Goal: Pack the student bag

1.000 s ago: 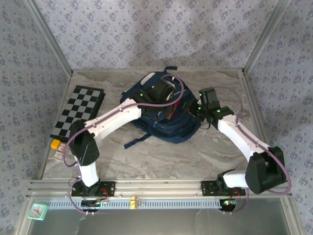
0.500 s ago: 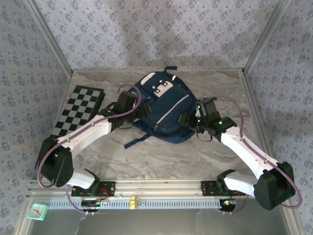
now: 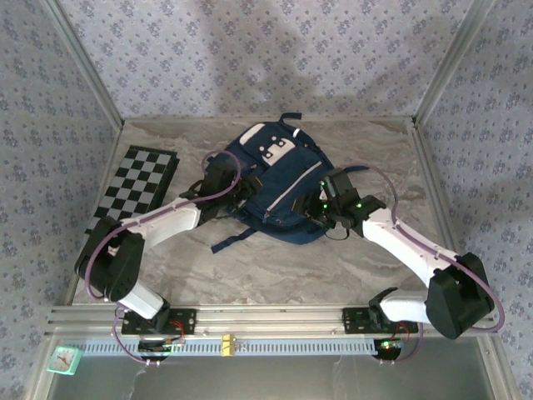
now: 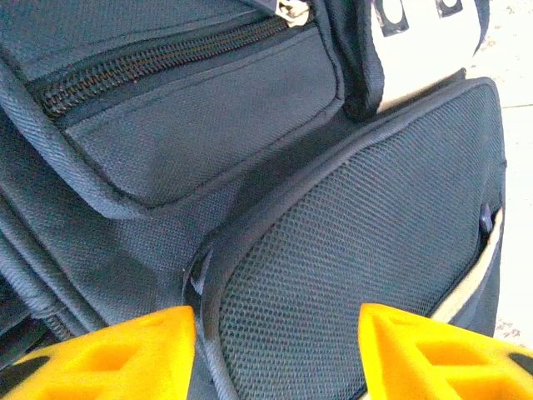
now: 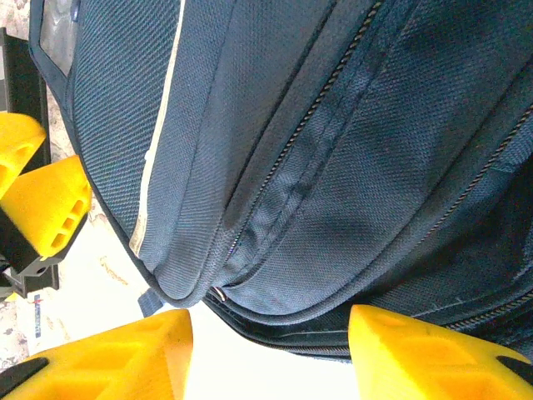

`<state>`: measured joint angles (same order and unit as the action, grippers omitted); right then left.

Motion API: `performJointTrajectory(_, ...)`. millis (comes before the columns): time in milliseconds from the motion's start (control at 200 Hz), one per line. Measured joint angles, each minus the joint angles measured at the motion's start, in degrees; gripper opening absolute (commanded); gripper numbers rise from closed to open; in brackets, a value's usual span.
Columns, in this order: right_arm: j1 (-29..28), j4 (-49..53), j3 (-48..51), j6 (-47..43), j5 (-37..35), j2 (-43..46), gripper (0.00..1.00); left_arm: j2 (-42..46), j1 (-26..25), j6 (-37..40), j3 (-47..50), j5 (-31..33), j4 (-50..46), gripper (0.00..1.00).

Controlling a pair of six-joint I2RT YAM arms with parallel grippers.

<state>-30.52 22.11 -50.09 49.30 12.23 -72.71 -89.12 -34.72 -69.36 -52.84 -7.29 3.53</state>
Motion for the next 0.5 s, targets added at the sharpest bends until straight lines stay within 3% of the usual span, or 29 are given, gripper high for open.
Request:
performJointTrajectory(250,0.0,0.0,0.0,0.0,-0.4,0.0,0.54,-2.5,-0.5,-3.5,0.7,0.0,2.5,0.47)
performJointTrajectory(500,0.6,0.1,-0.8,-0.6,-0.5,-1.5,0.55,-5.4,-1.7,-6.9,0.7,0.8,4.0,0.2)
